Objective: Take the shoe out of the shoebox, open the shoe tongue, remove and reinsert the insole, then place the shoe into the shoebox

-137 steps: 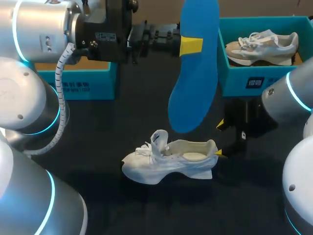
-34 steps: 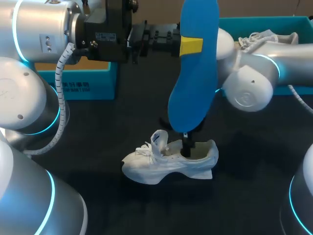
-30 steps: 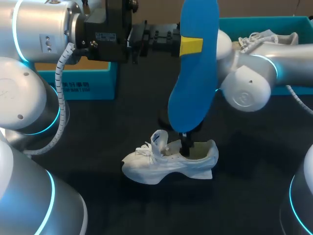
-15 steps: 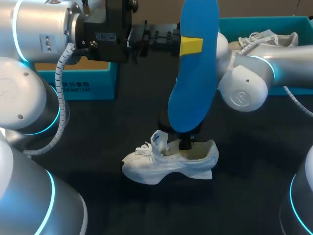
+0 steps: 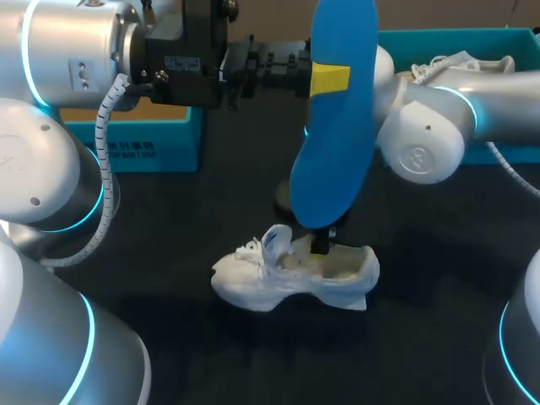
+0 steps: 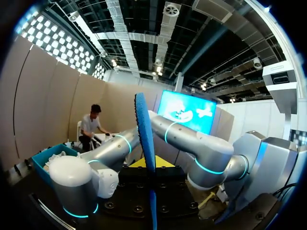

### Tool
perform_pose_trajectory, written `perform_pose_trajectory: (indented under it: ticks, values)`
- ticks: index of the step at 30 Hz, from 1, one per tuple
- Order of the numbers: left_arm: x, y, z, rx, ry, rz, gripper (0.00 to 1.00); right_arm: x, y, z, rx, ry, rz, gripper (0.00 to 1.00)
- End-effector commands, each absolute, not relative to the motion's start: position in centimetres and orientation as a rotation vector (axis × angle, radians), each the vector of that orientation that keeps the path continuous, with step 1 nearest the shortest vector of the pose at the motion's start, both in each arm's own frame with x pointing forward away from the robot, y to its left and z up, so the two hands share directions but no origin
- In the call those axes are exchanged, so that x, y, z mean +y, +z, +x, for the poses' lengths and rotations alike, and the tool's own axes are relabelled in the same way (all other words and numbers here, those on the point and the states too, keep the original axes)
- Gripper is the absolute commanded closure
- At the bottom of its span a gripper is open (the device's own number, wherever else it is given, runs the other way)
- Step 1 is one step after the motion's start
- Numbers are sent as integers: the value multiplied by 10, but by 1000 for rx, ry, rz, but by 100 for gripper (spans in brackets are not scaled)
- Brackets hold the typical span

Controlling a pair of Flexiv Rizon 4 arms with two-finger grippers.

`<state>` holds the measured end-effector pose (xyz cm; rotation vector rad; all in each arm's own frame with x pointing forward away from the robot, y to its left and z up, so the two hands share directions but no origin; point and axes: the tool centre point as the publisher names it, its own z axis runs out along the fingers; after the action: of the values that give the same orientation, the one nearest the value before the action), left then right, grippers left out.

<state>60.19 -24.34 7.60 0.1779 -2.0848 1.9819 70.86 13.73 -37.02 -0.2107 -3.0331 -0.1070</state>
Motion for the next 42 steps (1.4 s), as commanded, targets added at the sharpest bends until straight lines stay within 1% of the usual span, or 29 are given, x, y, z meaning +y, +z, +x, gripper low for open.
perform_pose_trajectory:
  ticks: [1,7,11,13,28,31,35,37,38,42]
  values:
    - [-243,76,602,-2083,1982,176,100,130,-351,700,-3055,-137,-285,100]
    - [-243,76,602,-2083,1982,176,100,132,-335,687,-3040,-160,-513,100]
    - [-243,76,602,-2083,1982,176,100,129,-322,677,-2940,-194,-761,100]
    - [-243,76,602,-2083,1982,176,100,128,-314,671,-2953,-139,-810,100]
    - [-243,76,602,-2083,1982,176,100,128,-314,671,-2953,-139,-810,100]
    - [-243,76,602,-2083,1982,176,100,127,-320,674,-2864,-166,-1009,100]
    - [-243,76,602,-2083,1982,176,100,126,-328,664,-2703,-276,-1252,100]
    - [-243,76,602,-2083,1982,176,100,123,-334,658,-2444,-344,-1562,100]
    - [-243,76,602,-2083,1982,176,100,124,-339,652,-2388,-312,-1659,100]
    - [-243,76,602,-2083,1982,176,100,124,-339,652,-2388,-312,-1659,100]
